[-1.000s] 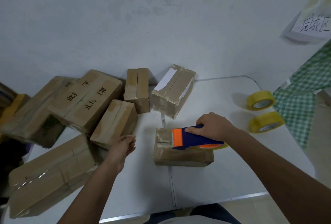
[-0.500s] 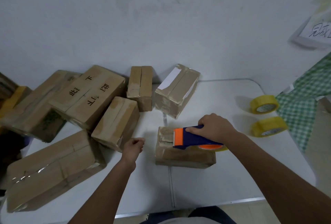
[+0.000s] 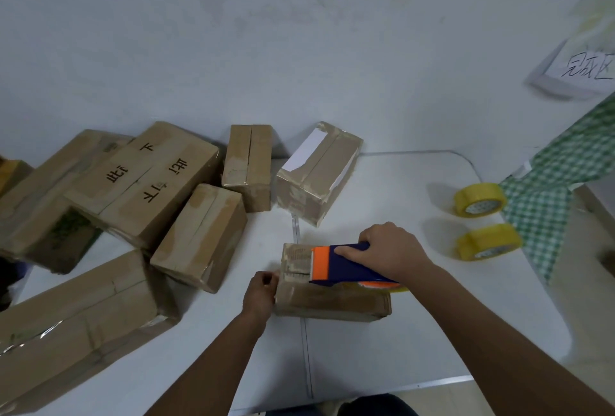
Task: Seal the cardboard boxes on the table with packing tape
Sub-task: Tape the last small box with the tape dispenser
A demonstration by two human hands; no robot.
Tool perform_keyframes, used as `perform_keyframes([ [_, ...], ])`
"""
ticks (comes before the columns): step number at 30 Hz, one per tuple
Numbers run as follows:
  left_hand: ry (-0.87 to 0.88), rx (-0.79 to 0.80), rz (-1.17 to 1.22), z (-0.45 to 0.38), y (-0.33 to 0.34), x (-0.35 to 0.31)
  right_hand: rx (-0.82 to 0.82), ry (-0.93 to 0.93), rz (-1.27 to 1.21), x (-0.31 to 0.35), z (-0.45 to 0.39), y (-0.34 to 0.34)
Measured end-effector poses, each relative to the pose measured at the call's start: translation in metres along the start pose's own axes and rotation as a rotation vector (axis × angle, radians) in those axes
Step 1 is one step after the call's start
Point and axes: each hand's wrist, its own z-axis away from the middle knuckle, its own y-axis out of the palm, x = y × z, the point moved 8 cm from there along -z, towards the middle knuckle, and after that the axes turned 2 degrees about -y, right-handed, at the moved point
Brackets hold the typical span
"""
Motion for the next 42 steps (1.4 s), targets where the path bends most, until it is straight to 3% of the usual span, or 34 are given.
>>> perform_keyframes([
  [3, 0.007, -0.007, -0.181, -0.003, -0.011, -0.004, -0.011, 0.005, 0.0, 0.0, 0.002, 0.0],
  [7, 0.245, -0.053, -0.237, 0.014, -0.03, -0.044, -0.026, 0.007, 0.003, -0.001, 0.002, 0.0],
  [12, 0.298, 0.345, -0.299, 0.069, 0.022, -0.049, -0.023, 0.011, 0.012, 0.0, 0.0, 0.001],
  [15, 0.272, 0.444, -0.35, 0.066, 0.027, -0.039, -0.026, 0.012, 0.017, 0.002, -0.001, 0.001],
  [17, 0.355, 0.399, -0.554, 0.056, 0.019, -0.046, -0.019, 0.018, 0.018, 0.003, -0.002, 0.001],
  [20, 0.749, 0.329, -1.093, 0.048, 0.03, -0.072, 0.01, 0.024, 0.025, 0.004, -0.004, 0.001],
  [23, 0.95, 0.337, -1.344, 0.036, 0.045, -0.08, 0.044, 0.029, 0.034, 0.006, -0.005, 0.001],
  [30, 1.038, 0.315, -1.235, 0.034, 0.042, -0.084, 0.297, 0.012, -0.133, -0.011, -0.006, 0.004],
  [42, 0.984, 0.318, -1.303, 0.031, 0.041, -0.081, 0.316, -0.033, -0.198, -0.034, 0.007, -0.002],
])
